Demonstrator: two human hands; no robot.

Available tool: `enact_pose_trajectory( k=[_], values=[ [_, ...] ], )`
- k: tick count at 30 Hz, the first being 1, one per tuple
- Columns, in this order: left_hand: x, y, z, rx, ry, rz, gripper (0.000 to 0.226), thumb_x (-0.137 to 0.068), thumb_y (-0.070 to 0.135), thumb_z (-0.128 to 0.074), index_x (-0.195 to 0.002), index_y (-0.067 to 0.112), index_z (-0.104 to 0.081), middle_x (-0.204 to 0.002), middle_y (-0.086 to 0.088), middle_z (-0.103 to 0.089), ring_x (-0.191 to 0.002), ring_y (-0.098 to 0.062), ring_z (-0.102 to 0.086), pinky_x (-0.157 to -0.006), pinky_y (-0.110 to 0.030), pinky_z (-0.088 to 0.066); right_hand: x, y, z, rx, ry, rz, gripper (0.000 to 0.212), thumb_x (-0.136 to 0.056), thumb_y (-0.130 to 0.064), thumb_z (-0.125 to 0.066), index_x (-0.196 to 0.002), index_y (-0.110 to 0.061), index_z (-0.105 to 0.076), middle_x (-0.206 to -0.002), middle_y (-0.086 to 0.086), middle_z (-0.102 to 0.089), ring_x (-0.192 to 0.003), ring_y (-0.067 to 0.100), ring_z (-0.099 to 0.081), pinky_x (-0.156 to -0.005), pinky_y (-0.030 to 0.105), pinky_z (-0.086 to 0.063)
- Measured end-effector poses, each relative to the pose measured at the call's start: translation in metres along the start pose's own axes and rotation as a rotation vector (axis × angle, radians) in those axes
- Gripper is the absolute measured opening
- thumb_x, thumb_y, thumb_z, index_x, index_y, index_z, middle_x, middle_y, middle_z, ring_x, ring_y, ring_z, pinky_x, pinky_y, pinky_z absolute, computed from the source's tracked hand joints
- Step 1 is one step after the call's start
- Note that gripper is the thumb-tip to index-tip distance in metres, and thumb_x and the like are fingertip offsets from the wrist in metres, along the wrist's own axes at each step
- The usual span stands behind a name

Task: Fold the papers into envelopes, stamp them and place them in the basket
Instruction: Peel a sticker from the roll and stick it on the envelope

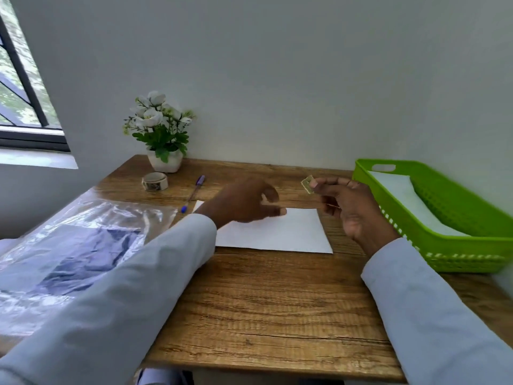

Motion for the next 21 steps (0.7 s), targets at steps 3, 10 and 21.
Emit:
enact_pose_trajectory(
  k=[3, 10, 21],
  values=[
    [-0.010, 0.006, -0.029, 0.012, -0.152, 0.089, 0.081, -0.074, 0.074, -0.059, -0.138, 0.025, -0.050, -0.144, 0.004, -0.049, -0.127, -0.020, -0.048, -0.101, -0.037, -0.043, -0.003, 0.009, 0.018, 0.066, 0.038, -0.066, 0.010, -0.077, -0.002, -0.078, -0.080, -0.008, -0.071, -0.072, 0.010, -0.068, -0.054, 0.015, -0.055, -0.047, 0.023, -0.044],
    [-0.024, 0.009, -0.050, -0.063, -0.260, 0.128, 0.090, -0.066, 0.075, -0.067, -0.140, 0.030, -0.044, -0.145, 0.000, -0.038, -0.136, -0.027, -0.029, -0.108, -0.047, -0.035, -0.005, 0.025, 0.024, 0.229, 0.004, -0.175, 0.006, -0.079, 0.002, -0.073, -0.079, 0.000, -0.068, -0.069, 0.015, -0.068, -0.046, 0.015, -0.059, -0.042, 0.020, -0.049],
    [-0.040, 0.010, -0.036, 0.284, -0.084, 0.128, 0.034, -0.071, 0.032, -0.084, -0.096, 0.011, -0.073, -0.098, -0.004, -0.071, -0.091, -0.023, -0.064, -0.081, -0.037, -0.053, -0.005, 0.032, 0.019, 0.212, -0.021, -0.189, 0.014, -0.078, -0.006, -0.080, -0.075, -0.006, -0.066, -0.059, 0.008, -0.061, -0.049, 0.015, -0.051, -0.043, 0.022, -0.043]
  ],
)
Point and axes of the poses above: each hand's wrist, its own x-axis away from the middle knuckle, its own z-axis out of the back of the hand, y = z × x, the point moved 9 cm from there along -x, towards the middle knuckle
